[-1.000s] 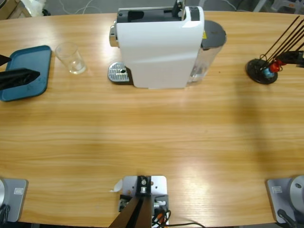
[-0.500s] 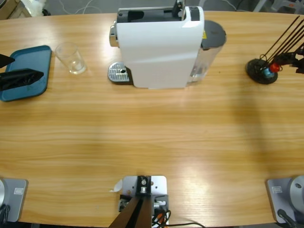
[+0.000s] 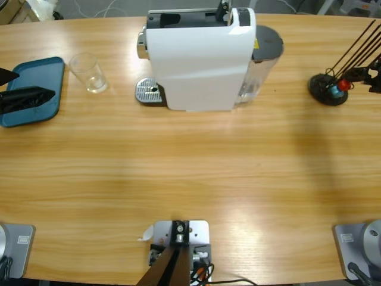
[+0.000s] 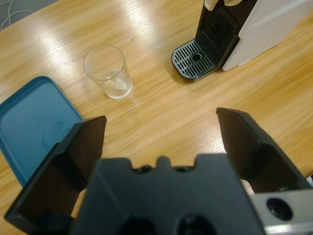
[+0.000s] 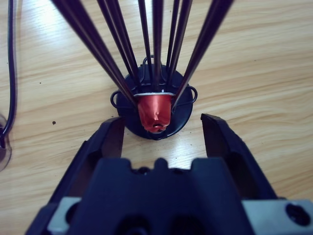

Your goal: Pour coffee

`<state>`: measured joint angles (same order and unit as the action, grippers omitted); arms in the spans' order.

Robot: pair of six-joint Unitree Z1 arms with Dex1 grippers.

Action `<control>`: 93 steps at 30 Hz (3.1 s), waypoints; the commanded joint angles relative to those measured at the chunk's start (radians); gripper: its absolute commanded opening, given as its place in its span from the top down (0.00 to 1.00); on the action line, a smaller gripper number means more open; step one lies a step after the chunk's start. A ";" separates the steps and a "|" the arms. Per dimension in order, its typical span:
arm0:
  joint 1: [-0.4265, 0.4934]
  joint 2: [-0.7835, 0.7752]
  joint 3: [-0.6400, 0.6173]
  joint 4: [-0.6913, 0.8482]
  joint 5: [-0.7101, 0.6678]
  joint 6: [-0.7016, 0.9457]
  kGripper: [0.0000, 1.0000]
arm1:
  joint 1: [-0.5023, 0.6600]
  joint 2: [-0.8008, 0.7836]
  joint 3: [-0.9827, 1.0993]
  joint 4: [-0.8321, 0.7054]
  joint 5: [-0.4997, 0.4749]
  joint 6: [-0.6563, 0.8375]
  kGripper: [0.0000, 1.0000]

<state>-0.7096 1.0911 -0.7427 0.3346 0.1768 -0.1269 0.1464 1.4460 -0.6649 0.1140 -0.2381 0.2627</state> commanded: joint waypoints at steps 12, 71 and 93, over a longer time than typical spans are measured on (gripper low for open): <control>0.004 0.038 0.040 -0.015 0.011 -0.014 0.03 | -0.025 0.058 0.015 -0.025 0.034 0.007 0.50; 0.004 0.060 0.040 -0.025 0.004 -0.016 0.03 | -0.027 -0.121 -0.367 0.395 -0.014 -0.103 1.00; 0.004 0.068 0.040 -0.026 0.004 -0.020 0.03 | 0.430 -0.245 -0.512 0.648 0.188 -0.458 1.00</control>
<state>-0.7096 1.1302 -0.7396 0.3168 0.1767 -0.1295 0.2763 1.2259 -1.1902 0.6860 -0.1901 0.0184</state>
